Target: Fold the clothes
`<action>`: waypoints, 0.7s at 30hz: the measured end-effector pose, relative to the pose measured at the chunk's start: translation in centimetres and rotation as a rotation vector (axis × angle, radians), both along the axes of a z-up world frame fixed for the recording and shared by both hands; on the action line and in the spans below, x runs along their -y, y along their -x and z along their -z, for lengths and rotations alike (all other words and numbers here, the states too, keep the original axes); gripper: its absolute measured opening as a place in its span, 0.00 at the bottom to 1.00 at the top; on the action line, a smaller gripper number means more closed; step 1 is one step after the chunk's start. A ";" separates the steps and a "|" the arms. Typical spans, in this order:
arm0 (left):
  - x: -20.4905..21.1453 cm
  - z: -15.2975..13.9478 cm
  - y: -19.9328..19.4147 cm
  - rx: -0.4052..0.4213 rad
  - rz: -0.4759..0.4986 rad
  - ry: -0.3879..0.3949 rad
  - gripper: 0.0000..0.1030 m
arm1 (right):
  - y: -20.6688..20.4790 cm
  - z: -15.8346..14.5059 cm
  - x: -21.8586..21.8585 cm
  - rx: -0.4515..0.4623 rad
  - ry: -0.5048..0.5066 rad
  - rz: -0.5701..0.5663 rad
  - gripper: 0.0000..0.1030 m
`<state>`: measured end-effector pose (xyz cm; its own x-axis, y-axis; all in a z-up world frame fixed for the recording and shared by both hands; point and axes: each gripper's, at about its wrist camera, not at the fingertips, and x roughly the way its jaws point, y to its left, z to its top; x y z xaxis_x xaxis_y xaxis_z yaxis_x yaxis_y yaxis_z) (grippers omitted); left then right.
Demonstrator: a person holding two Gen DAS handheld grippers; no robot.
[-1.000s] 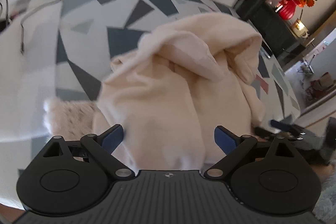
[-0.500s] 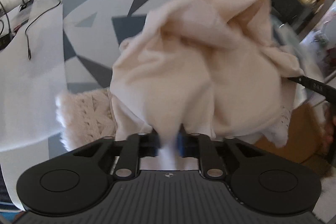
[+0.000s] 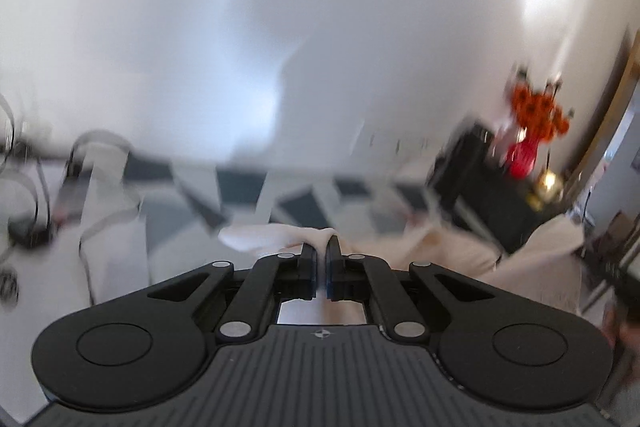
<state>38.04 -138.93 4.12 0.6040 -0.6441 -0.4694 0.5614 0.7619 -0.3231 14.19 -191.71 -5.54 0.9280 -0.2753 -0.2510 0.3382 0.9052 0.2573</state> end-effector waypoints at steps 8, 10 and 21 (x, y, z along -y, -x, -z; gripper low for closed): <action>3.8 5.1 -3.3 -0.036 -0.042 -0.117 0.04 | -7.9 7.8 -6.3 -0.256 -0.056 -0.283 0.10; 4.8 7.5 -4.0 -0.079 -0.033 -0.179 0.04 | -9.6 10.4 -7.3 -0.330 -0.068 -0.304 0.10; 6.1 16.1 -4.4 -0.225 0.004 -0.382 0.24 | -10.8 15.1 -8.0 -0.430 -0.104 -0.249 0.23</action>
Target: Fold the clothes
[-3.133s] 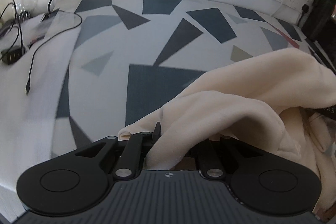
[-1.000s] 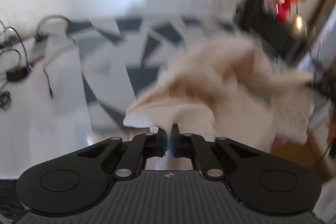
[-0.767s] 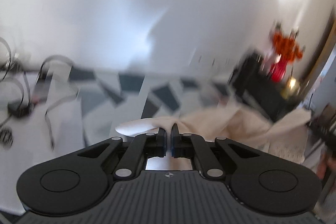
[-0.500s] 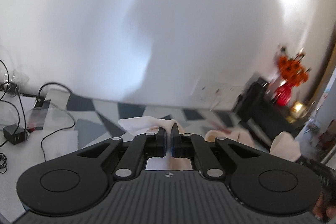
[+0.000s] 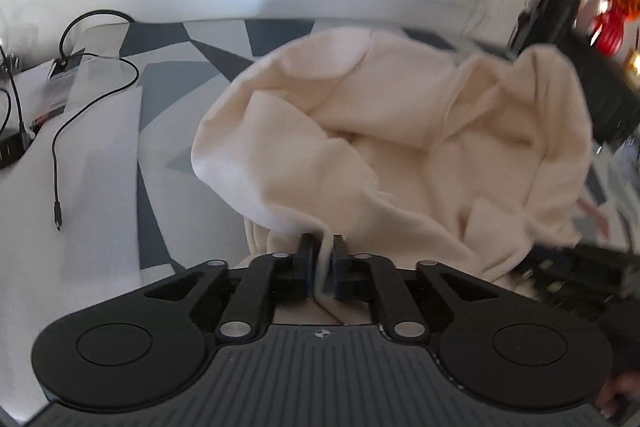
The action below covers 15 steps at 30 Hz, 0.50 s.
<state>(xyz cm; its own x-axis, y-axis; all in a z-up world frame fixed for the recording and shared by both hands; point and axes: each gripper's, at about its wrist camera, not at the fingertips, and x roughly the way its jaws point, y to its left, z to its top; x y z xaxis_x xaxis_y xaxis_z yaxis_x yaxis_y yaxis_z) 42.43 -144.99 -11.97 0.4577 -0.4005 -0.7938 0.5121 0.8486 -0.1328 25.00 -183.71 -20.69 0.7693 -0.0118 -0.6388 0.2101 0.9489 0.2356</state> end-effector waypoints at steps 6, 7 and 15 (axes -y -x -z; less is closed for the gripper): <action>-3.5 -3.4 2.5 0.062 0.010 0.112 0.69 | 5.0 -3.3 1.9 0.117 -0.024 0.044 0.53; -4.1 -4.1 3.2 0.078 0.008 0.130 0.76 | 5.5 -3.4 2.3 0.105 -0.029 0.054 0.54; -4.9 -2.0 8.0 0.071 0.135 -0.090 0.86 | 8.3 -3.0 4.6 -0.003 -0.052 0.150 0.54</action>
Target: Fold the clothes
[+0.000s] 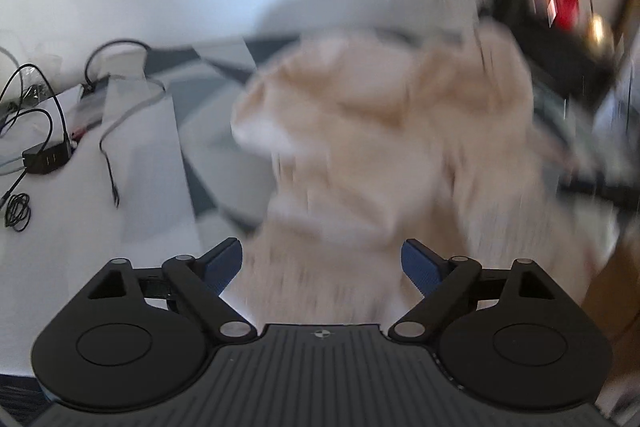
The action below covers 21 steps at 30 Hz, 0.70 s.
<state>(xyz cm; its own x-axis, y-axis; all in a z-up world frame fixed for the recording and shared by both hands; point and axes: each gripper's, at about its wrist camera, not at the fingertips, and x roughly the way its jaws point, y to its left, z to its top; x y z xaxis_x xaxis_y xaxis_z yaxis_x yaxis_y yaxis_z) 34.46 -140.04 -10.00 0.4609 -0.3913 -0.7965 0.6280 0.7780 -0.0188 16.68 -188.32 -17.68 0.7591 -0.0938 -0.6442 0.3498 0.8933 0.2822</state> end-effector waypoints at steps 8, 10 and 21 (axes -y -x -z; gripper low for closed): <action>0.3 1.3 0.9 -0.034 0.025 -0.041 0.15 | -0.3 1.9 1.1 -0.026 -0.005 0.043 0.54; -0.2 -0.7 0.4 -0.015 -0.002 0.013 0.12 | -0.3 1.9 1.4 -0.012 -0.008 0.047 0.54; 3.0 -9.0 -7.6 -0.021 -0.005 0.459 0.11 | -0.2 1.7 2.2 0.005 -0.016 0.099 0.54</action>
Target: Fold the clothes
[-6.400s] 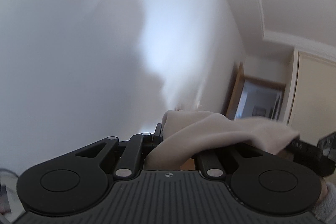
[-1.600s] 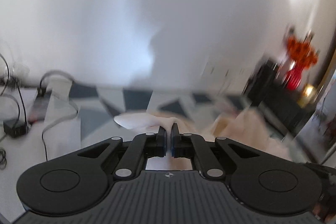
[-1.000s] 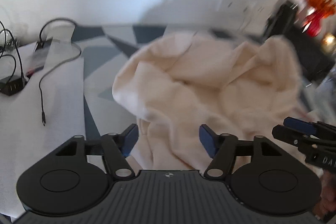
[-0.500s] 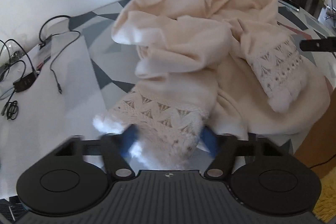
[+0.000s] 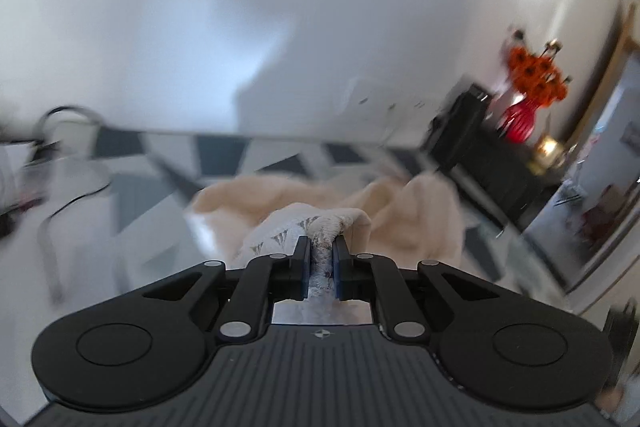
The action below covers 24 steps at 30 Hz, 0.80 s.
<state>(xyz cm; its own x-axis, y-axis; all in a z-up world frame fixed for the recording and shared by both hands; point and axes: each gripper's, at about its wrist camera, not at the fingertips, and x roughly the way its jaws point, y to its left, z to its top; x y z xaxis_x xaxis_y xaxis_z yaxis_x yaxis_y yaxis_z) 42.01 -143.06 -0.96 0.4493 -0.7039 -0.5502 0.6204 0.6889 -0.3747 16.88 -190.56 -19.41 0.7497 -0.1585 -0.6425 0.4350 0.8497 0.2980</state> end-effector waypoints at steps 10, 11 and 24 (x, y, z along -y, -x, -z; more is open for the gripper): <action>9.2 8.7 -2.4 -0.083 0.096 -0.221 0.12 | 0.9 0.9 0.4 -0.024 -0.006 0.028 0.53; 9.5 9.3 -2.1 -0.074 0.098 -0.239 0.13 | 1.1 1.0 0.4 -0.031 -0.009 0.032 0.53; 7.5 6.4 1.8 0.017 0.170 -0.229 0.84 | 1.5 1.8 0.2 -0.069 -0.016 0.004 0.53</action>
<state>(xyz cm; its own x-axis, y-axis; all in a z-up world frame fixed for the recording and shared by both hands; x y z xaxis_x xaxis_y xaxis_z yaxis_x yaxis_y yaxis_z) 40.22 -150.54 -7.32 0.3458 -0.6283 -0.6969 0.7389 0.6401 -0.2104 15.37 -190.76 -21.24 0.7030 -0.1505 -0.6951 0.4581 0.8434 0.2807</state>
